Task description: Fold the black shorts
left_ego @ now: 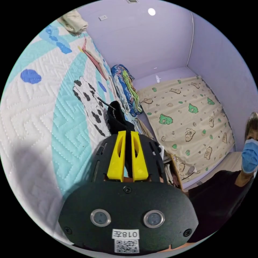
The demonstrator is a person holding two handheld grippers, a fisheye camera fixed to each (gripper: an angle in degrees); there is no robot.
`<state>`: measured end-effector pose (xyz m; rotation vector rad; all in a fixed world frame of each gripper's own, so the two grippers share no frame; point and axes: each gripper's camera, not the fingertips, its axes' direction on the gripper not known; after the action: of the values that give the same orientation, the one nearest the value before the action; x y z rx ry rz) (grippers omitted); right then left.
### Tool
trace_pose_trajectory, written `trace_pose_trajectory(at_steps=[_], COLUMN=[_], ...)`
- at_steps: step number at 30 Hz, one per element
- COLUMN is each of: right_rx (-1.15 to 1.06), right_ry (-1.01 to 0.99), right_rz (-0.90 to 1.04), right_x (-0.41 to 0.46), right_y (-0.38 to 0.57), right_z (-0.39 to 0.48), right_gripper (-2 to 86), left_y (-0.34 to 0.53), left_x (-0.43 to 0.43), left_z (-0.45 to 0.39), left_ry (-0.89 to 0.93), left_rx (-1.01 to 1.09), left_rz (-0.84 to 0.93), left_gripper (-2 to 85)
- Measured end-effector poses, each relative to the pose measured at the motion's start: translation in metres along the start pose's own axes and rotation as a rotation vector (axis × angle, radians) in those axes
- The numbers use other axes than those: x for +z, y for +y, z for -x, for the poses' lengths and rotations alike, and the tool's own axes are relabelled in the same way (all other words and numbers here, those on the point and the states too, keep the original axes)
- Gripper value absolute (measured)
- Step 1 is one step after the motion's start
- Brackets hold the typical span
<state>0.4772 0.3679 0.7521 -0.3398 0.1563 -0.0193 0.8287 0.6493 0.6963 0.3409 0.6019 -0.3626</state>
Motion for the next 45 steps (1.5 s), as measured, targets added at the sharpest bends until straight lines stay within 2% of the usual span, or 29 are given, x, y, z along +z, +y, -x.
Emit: trace_pose_trajectory(at_steps=[8,13,19,22,27,32,42,45], right_rx=[0.022,0.032,-0.221,-0.349,-0.508,-0.591,-0.683,-0.672], right_ry=[0.054,0.115,0.24,0.276,0.325,0.341,0.386,0.44], right_rz=[-0.11,-0.342,-0.478,-0.516,-0.539,-0.524,-0.418,-0.41], right_x=[0.001,-0.034,-0.082,-0.096,-0.098,-0.088,-0.06,-0.053], right_y=[0.036,0.062,0.065,0.061,0.06,0.082,0.162,0.162], right_z=[0.013,0.042,0.15,0.212,0.304,0.364,0.415,0.414], right_gripper=[0.1,-0.6,-0.7,-0.7,-0.7,-0.7,-0.7,-0.7], left_y=[0.031,0.059,0.078,0.078,0.098,0.152,0.326,0.332], left_x=[-0.03,-0.064,-0.17,-0.236,-0.304,-0.35,-0.392,-0.385], left_z=[-0.029,-0.058,-0.173,-0.256,-0.42,-0.512,-0.547,-0.532], left_ry=[-0.109,-0.175,-0.273,-0.356,-0.571,-0.685,-0.853,-0.856], left_rx=[0.15,0.244,0.456,0.602,0.891,1.021,1.112,1.095], left_rz=[0.026,-0.022,-0.21,-0.306,-0.33,-0.382,-0.405,-0.38], left_gripper=[-0.6,-0.6,-0.7,-0.7,-0.6,-0.5,-0.4,-0.3])
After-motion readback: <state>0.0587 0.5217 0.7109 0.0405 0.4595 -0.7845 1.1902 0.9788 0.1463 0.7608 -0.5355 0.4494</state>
